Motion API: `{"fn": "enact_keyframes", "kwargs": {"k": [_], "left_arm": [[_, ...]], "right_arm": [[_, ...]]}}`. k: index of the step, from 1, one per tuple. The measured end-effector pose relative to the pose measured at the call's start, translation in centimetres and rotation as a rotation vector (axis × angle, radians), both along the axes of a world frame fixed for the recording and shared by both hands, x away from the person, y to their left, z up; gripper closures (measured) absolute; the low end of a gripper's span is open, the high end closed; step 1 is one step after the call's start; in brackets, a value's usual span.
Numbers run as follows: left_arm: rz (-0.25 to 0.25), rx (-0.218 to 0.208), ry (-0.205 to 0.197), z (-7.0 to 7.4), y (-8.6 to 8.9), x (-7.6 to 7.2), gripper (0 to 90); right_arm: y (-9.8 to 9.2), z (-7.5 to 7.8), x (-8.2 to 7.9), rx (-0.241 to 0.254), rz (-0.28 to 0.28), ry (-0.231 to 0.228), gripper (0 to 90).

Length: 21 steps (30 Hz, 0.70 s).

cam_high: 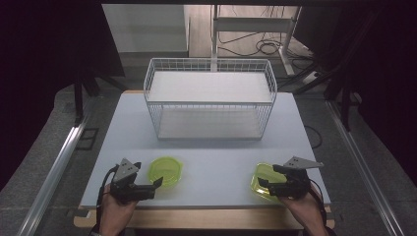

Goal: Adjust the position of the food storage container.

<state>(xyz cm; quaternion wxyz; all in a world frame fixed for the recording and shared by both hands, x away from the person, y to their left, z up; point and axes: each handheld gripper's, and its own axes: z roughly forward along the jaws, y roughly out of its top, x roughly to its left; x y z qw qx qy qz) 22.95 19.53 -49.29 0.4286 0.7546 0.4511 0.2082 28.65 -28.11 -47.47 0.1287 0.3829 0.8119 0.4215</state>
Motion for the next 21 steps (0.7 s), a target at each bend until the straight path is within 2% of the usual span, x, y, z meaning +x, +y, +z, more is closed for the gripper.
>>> {"fn": "enact_keyframes", "kwargs": {"k": [5, 7, 14, 19, 21], "left_arm": [[-0.054, -0.011, 0.0, -0.1, -0.4, -0.2, 1.5], [-0.054, -0.009, -0.002, -0.1, -0.4, -0.2, 1.3], [-0.067, 0.041, -0.023, -0.3, -1.0, -0.3, 7.3], [-0.084, 0.023, -0.024, -0.3, -1.1, -0.3, 11.6], [-0.09, 0.029, -0.034, -0.1, -1.3, -0.5, 13.9]], "right_arm": [[0.4, -0.2, 0.0, -0.03, 0.006, 0.01, 26.0], [0.5, -0.3, 0.0, -0.036, 0.01, 0.014, 26.3], [0.8, -0.5, -0.1, -0.062, 0.025, 0.018, 30.8], [0.8, -0.5, -0.1, -0.07, 0.028, 0.009, 33.7], [0.9, -0.5, -0.1, -0.07, 0.029, 0.006, 34.0]]}}
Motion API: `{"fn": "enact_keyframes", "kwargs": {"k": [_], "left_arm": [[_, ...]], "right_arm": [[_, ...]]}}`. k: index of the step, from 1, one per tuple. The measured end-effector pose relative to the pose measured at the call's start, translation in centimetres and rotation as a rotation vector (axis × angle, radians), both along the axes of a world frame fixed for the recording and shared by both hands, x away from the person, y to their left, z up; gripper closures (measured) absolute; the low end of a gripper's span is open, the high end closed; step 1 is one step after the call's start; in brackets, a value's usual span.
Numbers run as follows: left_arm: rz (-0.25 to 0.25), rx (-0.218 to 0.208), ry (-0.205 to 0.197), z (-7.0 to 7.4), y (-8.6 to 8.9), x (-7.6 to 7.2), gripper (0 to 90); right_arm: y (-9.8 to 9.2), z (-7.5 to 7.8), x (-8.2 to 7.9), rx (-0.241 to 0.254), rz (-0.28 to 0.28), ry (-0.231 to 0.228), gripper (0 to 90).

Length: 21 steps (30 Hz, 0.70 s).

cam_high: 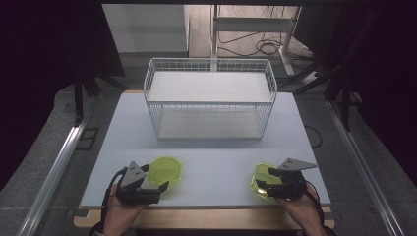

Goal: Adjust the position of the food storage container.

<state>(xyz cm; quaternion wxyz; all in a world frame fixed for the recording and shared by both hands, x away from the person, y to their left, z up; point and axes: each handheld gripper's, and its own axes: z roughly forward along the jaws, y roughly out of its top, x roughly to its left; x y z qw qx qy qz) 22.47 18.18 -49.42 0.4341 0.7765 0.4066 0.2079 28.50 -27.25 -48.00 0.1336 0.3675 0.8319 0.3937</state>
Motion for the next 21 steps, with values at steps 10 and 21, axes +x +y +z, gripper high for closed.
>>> {"fn": "enact_keyframes", "kwargs": {"k": [10, 21], "left_arm": [[-0.062, -0.023, 0.002, 0.6, -1.4, 0.0, 51.8], [-0.128, -0.029, 0.052, 0.5, -4.1, 0.9, 90.0]], "right_arm": [[0.0, 0.0, 0.0, -0.003, -0.002, -0.02, 33.8], [0.0, -0.1, -0.1, -0.02, 0.0, -0.044, 32.0]]}}
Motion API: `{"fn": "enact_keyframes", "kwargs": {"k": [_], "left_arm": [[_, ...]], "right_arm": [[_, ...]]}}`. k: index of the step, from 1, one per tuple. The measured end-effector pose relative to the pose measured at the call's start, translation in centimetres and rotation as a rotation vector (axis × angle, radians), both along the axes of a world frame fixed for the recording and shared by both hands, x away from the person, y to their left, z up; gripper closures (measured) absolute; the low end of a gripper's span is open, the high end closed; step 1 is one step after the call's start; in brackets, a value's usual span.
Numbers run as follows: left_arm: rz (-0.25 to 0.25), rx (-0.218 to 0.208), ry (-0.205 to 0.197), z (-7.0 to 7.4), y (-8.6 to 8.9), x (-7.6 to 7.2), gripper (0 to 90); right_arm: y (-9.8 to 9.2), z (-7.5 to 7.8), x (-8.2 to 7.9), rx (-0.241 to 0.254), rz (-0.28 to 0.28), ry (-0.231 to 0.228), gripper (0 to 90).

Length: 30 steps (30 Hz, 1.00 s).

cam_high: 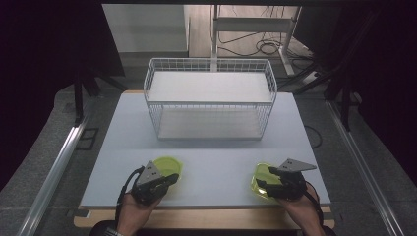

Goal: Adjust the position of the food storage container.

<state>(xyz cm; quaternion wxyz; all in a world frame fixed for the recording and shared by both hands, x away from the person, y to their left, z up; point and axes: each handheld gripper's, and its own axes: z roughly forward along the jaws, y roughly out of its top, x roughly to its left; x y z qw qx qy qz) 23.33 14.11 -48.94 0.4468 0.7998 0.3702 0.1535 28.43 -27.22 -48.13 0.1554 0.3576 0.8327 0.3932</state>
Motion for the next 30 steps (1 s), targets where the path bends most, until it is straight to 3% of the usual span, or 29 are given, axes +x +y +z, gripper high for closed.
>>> {"fn": "enact_keyframes", "kwargs": {"k": [3, 12, 13, 15, 30], "left_arm": [[-0.002, 0.043, -0.006, -0.2, -1.4, 0.5, 90.0], [0.025, 0.065, 0.013, -0.5, -2.7, 1.6, 90.0], [0.045, 0.074, 0.022, -0.6, -2.8, 1.8, 90.0], [0.054, 0.092, 0.031, -0.7, -2.7, 1.9, 90.0], [0.107, 0.076, 0.053, -0.6, -0.7, 2.6, 90.0]], "right_arm": [[0.0, 0.0, 0.0, -0.004, -0.001, -0.005, 31.9], [0.2, 0.0, -0.1, -0.023, -0.005, -0.028, 31.4], [0.2, 0.1, -0.2, -0.022, -0.008, -0.032, 31.4], [0.1, 0.3, -0.3, -0.021, -0.01, -0.041, 31.4], [-0.2, 0.5, -0.2, -0.029, -0.032, -0.046, 31.4]]}}
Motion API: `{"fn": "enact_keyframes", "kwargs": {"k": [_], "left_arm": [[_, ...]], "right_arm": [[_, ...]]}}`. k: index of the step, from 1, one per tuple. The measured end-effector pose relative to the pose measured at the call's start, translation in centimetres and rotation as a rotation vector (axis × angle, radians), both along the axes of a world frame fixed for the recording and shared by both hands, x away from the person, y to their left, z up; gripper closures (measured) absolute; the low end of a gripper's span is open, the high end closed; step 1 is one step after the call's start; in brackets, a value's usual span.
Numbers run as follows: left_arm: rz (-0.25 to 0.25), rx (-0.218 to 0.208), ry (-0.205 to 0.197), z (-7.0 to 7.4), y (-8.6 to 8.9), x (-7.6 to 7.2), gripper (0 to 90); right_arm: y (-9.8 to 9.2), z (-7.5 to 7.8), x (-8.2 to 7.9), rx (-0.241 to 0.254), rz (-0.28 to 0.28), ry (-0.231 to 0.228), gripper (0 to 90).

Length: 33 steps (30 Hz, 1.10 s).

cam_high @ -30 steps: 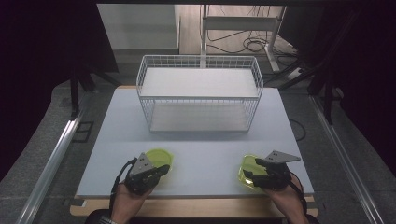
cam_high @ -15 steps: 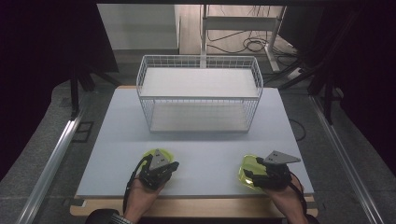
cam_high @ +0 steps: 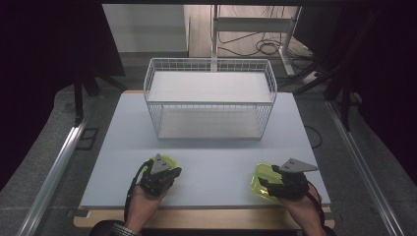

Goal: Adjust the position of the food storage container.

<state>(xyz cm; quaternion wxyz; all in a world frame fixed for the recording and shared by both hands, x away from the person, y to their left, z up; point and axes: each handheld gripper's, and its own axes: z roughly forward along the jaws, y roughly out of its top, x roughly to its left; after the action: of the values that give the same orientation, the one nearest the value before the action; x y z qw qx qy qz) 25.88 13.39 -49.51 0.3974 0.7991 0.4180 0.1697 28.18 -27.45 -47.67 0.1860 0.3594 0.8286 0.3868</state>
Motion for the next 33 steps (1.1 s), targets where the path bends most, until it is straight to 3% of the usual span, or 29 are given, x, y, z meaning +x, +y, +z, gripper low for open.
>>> {"fn": "enact_keyframes", "kwargs": {"k": [20, 25, 33], "left_arm": [[0.138, 0.03, 0.016, -0.1, 5.8, 0.9, 90.0], [0.141, 0.023, 0.021, -0.1, 6.1, 0.7, 89.9], [0.038, -0.021, -0.003, -0.3, 4.1, -0.4, 86.6]], "right_arm": [[-0.9, 0.1, 0.3, -0.003, -0.03, -0.001, 30.7], [-1.0, 0.1, 0.3, -0.004, -0.034, 0.001, 31.6], [-3.2, 1.1, -0.3, -0.046, -0.069, 0.021, 66.6]]}}
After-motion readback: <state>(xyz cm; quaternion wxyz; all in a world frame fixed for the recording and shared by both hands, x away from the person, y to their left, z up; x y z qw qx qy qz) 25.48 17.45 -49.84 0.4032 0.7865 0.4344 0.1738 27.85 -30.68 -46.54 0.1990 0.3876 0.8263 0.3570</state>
